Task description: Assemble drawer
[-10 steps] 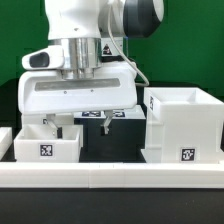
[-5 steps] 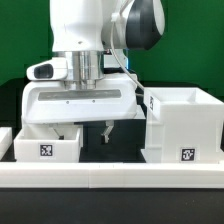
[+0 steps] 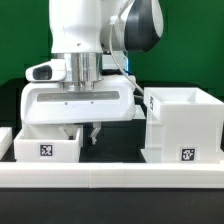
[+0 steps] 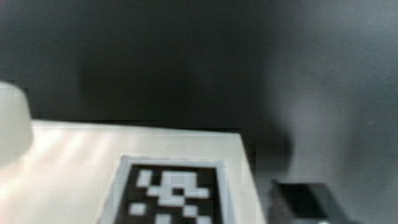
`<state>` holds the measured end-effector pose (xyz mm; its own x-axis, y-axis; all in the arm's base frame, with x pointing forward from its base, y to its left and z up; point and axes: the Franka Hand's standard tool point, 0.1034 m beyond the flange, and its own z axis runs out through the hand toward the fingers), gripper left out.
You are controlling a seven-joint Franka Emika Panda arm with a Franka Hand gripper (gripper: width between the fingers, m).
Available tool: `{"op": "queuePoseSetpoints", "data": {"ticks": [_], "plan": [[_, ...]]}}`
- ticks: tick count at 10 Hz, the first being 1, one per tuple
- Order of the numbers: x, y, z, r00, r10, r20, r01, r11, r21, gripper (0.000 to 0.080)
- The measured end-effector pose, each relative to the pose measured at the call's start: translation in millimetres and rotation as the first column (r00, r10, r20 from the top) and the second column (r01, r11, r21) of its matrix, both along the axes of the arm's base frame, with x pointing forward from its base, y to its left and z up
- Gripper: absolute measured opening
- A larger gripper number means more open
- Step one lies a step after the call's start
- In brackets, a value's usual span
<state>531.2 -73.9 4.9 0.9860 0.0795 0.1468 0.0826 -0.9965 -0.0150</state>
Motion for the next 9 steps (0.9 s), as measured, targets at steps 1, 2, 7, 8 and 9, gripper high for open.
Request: {"op": "queuePoseSetpoints", "data": {"ticks": [1,2,7,8,9], "plan": [[0.0,-0.1,0.0,1.0,0.0,0.0,0.0,1.0,0.0,0.0094],[-0.1,0.0,-0.1,1.0,0.001,0.0,-0.001,1.0,-0.001,0.0041],[0.0,-0.1,-0.1,1.0,0.001,0.0,-0.001,1.0,-0.001,0.0041],[-0.4,0.9,2.6,1.0,0.023,-0.001,-0.023,1.0,-0.002,0.0041],[-2.1,2.6,14.3,0.998,0.058,0.004,-0.058,0.998,-0.003,0.0041]]}}
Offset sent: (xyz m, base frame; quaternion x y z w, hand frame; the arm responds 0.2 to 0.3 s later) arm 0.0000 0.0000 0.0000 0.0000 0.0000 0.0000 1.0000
